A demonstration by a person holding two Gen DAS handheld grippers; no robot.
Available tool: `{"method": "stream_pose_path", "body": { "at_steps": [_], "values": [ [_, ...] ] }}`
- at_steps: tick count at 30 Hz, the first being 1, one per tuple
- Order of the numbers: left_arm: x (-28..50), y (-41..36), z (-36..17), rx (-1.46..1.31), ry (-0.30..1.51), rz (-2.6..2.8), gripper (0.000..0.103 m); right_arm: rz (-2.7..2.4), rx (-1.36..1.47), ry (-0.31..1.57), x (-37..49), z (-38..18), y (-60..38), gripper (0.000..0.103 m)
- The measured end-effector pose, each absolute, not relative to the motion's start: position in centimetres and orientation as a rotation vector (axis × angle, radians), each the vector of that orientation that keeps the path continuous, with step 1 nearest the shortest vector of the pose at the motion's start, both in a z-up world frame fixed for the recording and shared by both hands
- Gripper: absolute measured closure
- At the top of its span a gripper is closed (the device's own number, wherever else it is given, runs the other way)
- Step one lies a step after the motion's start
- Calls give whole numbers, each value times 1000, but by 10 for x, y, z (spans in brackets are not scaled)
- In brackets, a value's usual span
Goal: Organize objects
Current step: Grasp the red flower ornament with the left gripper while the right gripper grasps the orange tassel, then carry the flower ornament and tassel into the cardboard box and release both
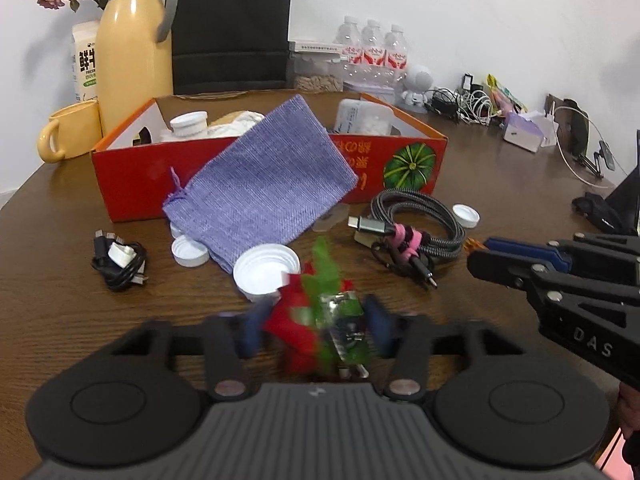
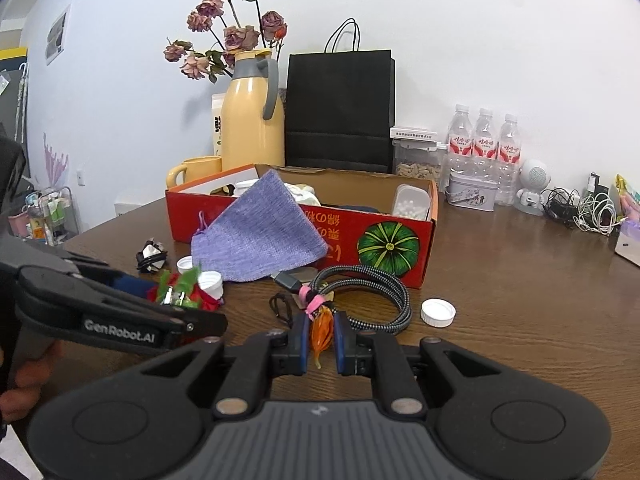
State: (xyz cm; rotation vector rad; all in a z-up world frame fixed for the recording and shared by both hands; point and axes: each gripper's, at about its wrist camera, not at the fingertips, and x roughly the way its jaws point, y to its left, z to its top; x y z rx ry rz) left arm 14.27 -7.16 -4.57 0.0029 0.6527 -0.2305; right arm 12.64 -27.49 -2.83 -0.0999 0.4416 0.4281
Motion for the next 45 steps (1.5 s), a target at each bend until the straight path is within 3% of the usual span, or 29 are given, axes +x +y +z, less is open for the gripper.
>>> {"method": "stream_pose_path", "body": {
  "at_steps": [22,33,45],
  "values": [
    [153,-54,11,19,458,-194,63,462,-128,339,148,6,-254,91],
    [207,-46,46,-6,362,-143,63,453,-139,254,207,43,-229,91],
    [278,-44,31,-41,397,-96,63,397,-126,319,300,35,-210,91]
  ]
}}
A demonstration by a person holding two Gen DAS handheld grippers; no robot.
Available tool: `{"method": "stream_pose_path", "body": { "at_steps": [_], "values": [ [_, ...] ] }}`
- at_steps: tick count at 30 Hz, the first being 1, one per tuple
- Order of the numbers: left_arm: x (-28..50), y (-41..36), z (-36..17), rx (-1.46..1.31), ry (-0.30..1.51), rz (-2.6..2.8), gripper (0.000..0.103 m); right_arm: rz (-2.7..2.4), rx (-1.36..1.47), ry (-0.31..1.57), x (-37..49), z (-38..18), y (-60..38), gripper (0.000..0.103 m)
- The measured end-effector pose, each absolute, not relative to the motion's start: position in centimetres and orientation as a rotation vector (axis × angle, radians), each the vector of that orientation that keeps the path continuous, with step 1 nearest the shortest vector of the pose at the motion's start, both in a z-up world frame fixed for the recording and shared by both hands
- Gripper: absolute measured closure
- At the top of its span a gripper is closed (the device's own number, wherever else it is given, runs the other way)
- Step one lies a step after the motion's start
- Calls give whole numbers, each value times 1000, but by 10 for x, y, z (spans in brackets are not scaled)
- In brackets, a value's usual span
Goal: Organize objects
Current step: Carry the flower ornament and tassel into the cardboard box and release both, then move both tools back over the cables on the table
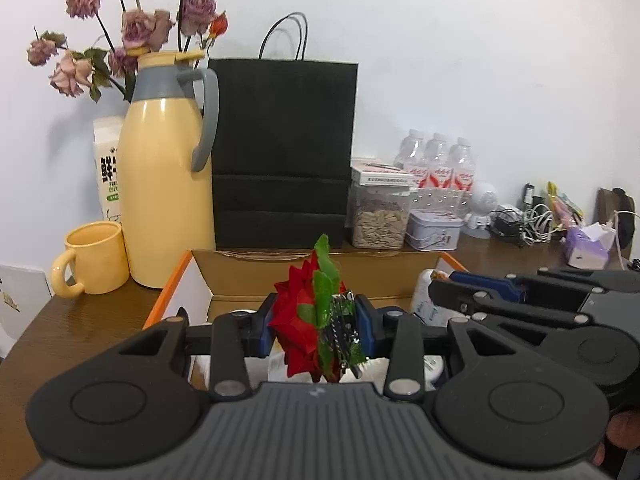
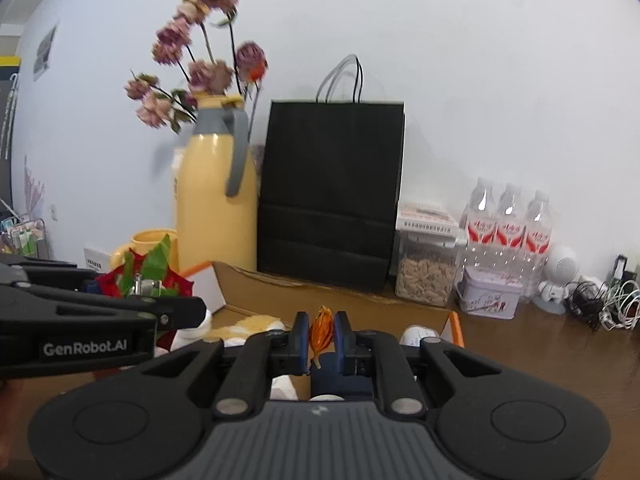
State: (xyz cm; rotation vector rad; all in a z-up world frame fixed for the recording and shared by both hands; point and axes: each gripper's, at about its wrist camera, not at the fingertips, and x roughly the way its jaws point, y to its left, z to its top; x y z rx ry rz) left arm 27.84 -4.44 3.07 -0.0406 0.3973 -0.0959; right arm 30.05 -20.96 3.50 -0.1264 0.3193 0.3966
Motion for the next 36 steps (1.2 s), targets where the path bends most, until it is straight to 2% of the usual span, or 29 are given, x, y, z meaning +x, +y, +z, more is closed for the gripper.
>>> {"method": "stream_pose_path", "body": {
  "at_steps": [7,14,15,18,19,20,21,22,23,24,25,27,29,36],
  "values": [
    [316,-40,14,-65,442,-69,63,390,-110,380,335,14,-205,91],
    [323,-33,2,-69,471,-54,61,392,-117,422,340,1,-204,91],
    [322,-33,2,-69,468,-51,59,391,-120,427,340,-1,-203,91],
    [318,-33,3,-62,450,-50,28,385,-110,438,340,-3,-204,90],
    [316,-33,4,-64,437,-46,9,382,-103,437,340,-4,-206,85],
    [315,-33,5,-68,416,-35,0,378,-95,437,339,-4,-207,71],
    [312,-32,6,-71,394,-24,0,371,-85,436,339,-3,-209,62],
    [310,-32,8,-74,380,-20,0,365,-74,432,339,-3,-211,40],
    [310,-31,9,-79,375,-21,0,361,-63,426,339,-2,-213,30],
    [310,-31,10,-84,373,-21,0,359,-54,421,338,-2,-215,14],
    [310,-30,10,-86,372,-18,0,359,-46,415,337,-2,-216,9],
    [310,-31,11,-81,371,-15,0,361,-40,411,336,0,-216,7],
    [310,-32,11,-78,370,-15,0,353,-43,411,336,0,-216,0],
    [306,-34,12,-73,357,-20,0,350,-39,397,332,3,-218,0]
  ]
}}
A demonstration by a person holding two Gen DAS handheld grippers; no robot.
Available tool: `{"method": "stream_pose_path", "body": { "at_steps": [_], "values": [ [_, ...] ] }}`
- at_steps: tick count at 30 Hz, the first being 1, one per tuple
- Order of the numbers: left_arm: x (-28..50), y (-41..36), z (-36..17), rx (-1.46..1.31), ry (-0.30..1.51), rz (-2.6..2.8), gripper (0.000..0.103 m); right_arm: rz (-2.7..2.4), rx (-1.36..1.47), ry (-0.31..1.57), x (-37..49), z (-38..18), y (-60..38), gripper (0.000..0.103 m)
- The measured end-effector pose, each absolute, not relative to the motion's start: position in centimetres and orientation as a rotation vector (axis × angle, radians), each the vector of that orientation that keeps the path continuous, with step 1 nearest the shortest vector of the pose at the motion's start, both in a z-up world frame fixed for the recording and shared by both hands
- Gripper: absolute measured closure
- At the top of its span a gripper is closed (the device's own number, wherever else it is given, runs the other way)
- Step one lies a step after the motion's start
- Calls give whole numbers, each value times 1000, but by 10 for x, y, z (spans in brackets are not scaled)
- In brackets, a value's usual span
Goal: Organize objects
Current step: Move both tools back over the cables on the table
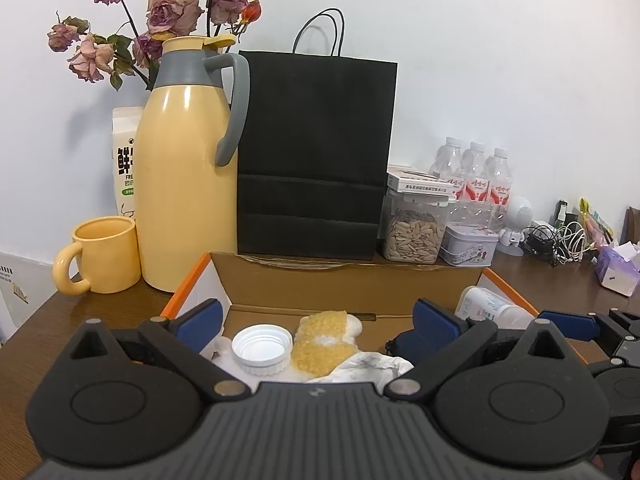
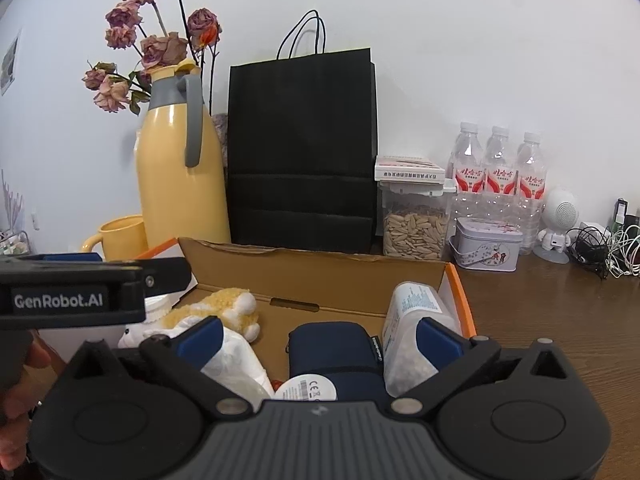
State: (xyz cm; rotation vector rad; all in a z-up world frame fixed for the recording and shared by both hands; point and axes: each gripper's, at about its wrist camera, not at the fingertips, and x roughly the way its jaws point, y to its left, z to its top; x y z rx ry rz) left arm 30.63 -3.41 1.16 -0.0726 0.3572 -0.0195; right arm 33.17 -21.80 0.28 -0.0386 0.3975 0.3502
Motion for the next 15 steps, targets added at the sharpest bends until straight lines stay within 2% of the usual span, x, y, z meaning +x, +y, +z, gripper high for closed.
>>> {"method": "stream_pose_path", "body": {
  "at_steps": [15],
  "values": [
    [254,-28,23,-64,244,1,0,338,-46,331,298,19,-235,0]
  ]
}}
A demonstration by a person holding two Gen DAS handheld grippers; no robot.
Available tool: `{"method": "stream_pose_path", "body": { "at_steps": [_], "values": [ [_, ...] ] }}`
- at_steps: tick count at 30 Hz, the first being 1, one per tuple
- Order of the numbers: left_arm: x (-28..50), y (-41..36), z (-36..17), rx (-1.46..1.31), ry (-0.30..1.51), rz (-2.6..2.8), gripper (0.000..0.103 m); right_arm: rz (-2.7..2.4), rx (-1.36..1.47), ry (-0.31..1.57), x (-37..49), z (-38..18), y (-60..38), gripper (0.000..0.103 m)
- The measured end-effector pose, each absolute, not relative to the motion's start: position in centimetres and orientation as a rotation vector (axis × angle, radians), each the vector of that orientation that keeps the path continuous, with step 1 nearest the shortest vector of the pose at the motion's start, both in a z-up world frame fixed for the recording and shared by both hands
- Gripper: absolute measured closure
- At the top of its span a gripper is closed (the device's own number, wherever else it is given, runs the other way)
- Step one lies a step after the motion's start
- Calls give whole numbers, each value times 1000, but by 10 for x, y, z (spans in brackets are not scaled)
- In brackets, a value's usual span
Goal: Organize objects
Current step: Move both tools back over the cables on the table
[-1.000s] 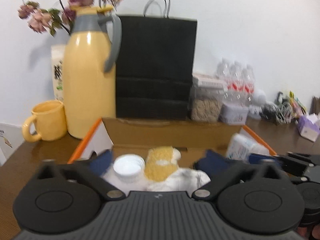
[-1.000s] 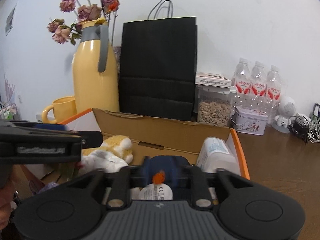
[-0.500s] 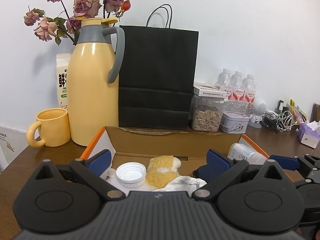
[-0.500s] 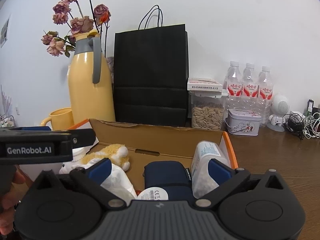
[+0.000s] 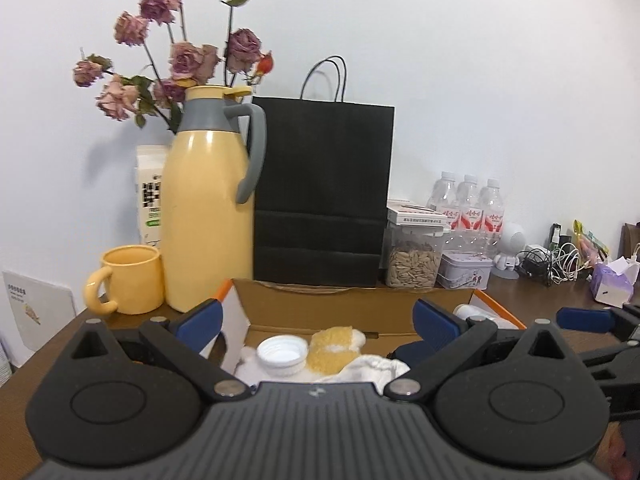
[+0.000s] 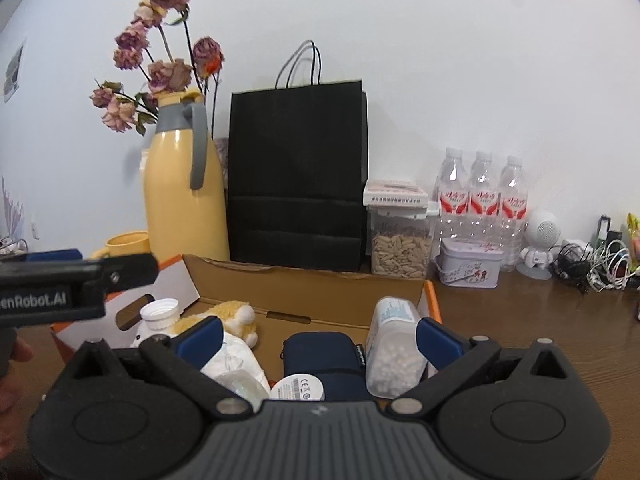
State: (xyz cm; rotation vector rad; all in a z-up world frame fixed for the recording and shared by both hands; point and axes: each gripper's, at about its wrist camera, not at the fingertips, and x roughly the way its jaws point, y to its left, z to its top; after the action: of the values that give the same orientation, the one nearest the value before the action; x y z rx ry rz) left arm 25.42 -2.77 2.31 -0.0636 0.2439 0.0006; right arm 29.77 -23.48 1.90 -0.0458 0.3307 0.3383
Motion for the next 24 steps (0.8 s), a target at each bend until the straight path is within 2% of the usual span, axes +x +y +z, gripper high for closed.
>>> {"method": "stream_pose_path", "body": {
  "at_steps": [9,24],
  "values": [
    [215,-21,7,-16,301,-13,0,333,-65,322,256,15,-248,0],
    [160,8,-16,-26,446,-18,0,365,-105,459,194,-13,-266,0]
  ]
}}
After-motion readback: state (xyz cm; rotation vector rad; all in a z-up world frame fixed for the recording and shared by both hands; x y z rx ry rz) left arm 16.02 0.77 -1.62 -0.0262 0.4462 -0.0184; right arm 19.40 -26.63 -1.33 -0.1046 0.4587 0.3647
